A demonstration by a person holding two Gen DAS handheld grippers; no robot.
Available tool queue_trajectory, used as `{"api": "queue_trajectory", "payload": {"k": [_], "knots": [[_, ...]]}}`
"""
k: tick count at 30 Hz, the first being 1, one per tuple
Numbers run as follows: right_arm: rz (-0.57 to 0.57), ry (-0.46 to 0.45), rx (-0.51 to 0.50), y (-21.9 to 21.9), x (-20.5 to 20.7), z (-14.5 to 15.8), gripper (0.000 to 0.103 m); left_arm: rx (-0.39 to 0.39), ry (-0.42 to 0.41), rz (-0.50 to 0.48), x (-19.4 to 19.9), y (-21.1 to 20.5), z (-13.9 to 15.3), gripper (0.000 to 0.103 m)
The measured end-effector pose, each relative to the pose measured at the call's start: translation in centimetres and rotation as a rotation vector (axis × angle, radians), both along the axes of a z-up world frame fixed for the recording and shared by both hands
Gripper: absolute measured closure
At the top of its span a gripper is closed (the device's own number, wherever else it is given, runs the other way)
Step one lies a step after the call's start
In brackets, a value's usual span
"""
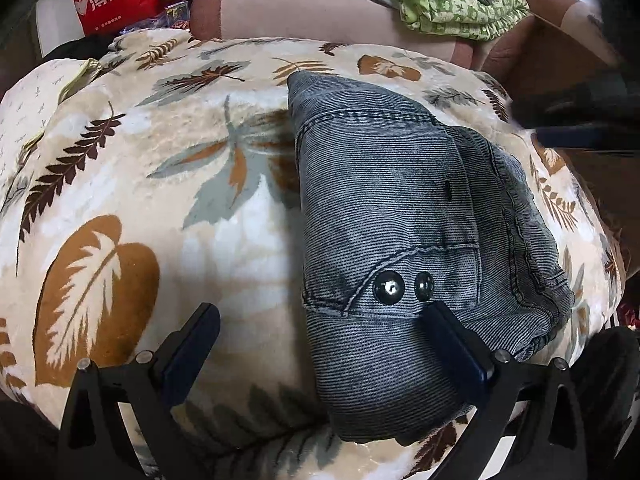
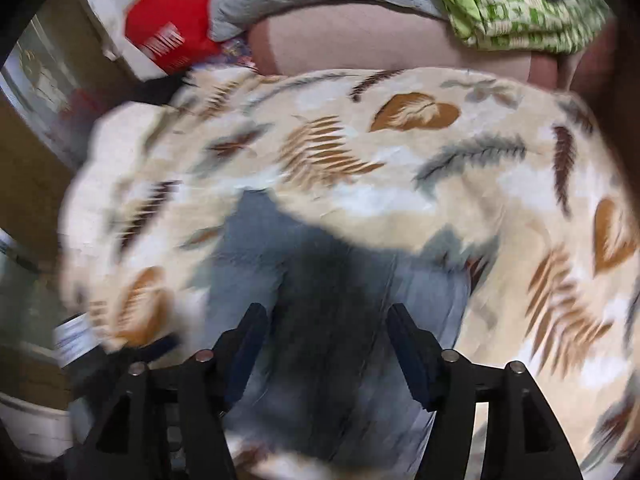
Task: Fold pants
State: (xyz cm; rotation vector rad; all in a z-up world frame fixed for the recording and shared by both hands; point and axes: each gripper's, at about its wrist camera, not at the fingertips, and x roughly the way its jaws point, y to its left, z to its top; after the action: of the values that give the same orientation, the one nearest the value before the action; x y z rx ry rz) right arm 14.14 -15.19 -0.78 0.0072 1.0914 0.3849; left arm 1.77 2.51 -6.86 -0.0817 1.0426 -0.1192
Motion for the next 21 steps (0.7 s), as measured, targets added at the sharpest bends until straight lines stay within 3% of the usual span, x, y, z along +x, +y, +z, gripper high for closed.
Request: {"api": "queue_trajectory", "payload": {"k": [2,3,4,8,10,13,17,21], "knots": [[-0.065,0.074,-0.104,-0.4,2.4,-4.2,0.036,-0.002,-0.004,-0.003,0.0,-0.1,0.0,0.000],[-0.080,0.163,-0.189,-0.4,3.5,-7.9,0.035,-0.004,-0.003,-0.008,0.1,-0.2,0.0,0.000],[-0.083,0.166,-0.164,-0.8,3.4,-8.5,0.034,-0.003,-0.004,-0.007,-0.1,-0.1,0.0,0.000],[-0.073,0.162,-0.180,-0.6,3.4,-4.8,0.034,-0.031,0.005,-0.009,0.2,0.2,-0.3,0.000],[-0.041,0.087,-0.211,1.3,3.8,-1.0,0.033,-0.030,0.001,-0.014,0.1,0.2,-0.3,0.000],[0.108,0.083,-0.154,6.7,5.7,2.6,0.026,-0.036,0.002,-0.022,0.2,0.2,-0.3,0.000],[0.251,0.146,-0.218,14.2,8.7,1.9,0.026,-0.035,-0.001,-0.027,0.3,0.1,-0.3,0.000],[0.324,0.269,-0.330,18.7,11.1,-3.1,0.028,-0.048,-0.003,-0.031,0.3,0.2,-0.4,0.000]]}}
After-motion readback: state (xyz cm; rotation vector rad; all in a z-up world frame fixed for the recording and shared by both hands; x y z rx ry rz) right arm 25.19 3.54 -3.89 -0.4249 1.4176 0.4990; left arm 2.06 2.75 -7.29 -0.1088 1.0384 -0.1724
